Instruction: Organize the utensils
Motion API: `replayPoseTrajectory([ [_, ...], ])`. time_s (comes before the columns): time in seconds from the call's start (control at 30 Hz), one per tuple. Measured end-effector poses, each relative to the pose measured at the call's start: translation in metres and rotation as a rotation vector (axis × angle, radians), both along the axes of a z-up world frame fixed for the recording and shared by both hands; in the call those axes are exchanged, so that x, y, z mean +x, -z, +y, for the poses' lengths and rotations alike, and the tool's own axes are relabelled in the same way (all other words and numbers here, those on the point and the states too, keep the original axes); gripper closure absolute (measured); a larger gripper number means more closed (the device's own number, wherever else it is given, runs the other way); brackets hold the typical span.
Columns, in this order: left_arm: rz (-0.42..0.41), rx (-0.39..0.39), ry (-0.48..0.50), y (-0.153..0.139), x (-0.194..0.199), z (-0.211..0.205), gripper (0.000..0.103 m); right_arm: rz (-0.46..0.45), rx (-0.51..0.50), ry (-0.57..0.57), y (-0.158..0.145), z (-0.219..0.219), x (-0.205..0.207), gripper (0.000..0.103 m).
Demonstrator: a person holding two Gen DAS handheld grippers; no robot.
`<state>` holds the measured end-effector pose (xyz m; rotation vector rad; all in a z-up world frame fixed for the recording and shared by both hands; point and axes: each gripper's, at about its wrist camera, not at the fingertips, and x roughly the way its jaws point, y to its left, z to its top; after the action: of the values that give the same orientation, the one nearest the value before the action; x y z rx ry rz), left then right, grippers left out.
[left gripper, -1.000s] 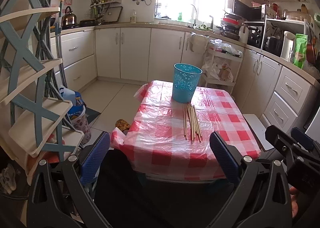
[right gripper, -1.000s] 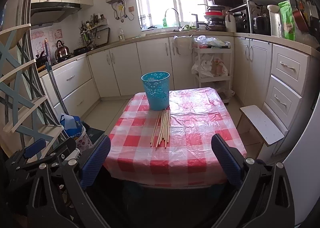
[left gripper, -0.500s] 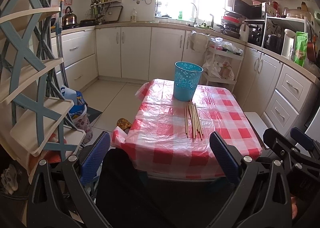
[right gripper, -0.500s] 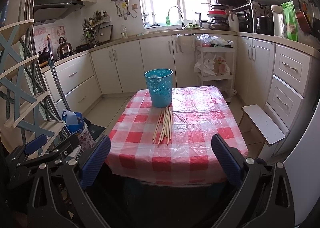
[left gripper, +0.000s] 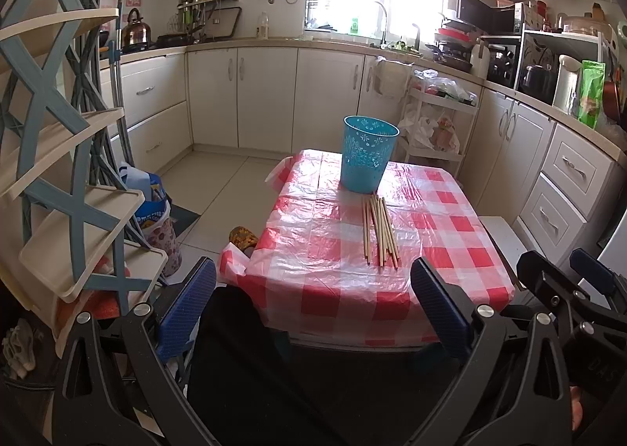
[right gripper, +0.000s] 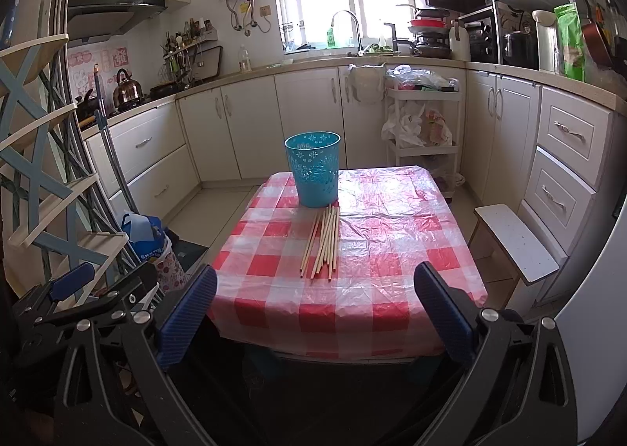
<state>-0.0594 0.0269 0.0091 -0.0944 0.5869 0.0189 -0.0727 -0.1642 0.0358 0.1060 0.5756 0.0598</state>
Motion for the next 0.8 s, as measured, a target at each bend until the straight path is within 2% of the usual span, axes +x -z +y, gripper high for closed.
replayPoseTrajectory([
  [0.8,0.019,0.0,-0.001,0.0057,0.0027,-0.0028,0.007,0.004,-0.004,-0.003,0.0055,0.0053,-0.0024,0.006],
])
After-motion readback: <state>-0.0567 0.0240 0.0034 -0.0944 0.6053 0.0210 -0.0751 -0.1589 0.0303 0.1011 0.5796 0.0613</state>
